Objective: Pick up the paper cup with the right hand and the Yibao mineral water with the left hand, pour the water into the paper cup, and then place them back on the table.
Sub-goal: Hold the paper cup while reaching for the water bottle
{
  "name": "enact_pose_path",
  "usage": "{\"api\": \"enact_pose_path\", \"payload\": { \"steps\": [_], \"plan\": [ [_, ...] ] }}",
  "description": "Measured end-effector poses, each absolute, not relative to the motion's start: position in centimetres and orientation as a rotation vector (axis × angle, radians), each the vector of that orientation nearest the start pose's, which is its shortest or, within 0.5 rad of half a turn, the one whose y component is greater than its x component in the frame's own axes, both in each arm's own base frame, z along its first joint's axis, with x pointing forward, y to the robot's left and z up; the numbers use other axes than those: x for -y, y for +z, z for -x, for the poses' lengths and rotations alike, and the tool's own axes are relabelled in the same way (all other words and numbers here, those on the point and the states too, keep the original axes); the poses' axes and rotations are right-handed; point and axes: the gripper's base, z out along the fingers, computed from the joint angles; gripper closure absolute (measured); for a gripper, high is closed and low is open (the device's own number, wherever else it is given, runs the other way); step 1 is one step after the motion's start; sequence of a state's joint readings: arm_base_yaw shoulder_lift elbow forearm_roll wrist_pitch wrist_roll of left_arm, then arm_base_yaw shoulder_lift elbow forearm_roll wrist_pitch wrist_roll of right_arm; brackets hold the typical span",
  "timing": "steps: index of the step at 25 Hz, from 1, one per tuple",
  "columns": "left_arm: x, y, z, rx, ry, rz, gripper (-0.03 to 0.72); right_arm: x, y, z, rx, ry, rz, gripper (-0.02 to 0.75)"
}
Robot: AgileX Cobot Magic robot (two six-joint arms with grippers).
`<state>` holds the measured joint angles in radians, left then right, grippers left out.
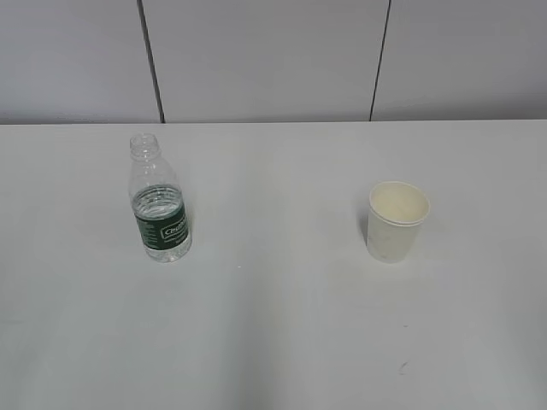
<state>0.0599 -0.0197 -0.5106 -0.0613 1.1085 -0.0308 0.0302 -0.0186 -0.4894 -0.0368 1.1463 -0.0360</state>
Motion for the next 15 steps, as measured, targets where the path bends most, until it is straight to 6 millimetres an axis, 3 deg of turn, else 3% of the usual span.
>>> {"api": "enact_pose_path", "payload": {
  "steps": [15],
  "plan": [
    [0.62, 27.68, 1.1, -2.055, -0.063, 0.087, 0.447, 0.36, 26.75, 1.02, -2.121, -0.051, 0.066, 0.153]
  ]
}}
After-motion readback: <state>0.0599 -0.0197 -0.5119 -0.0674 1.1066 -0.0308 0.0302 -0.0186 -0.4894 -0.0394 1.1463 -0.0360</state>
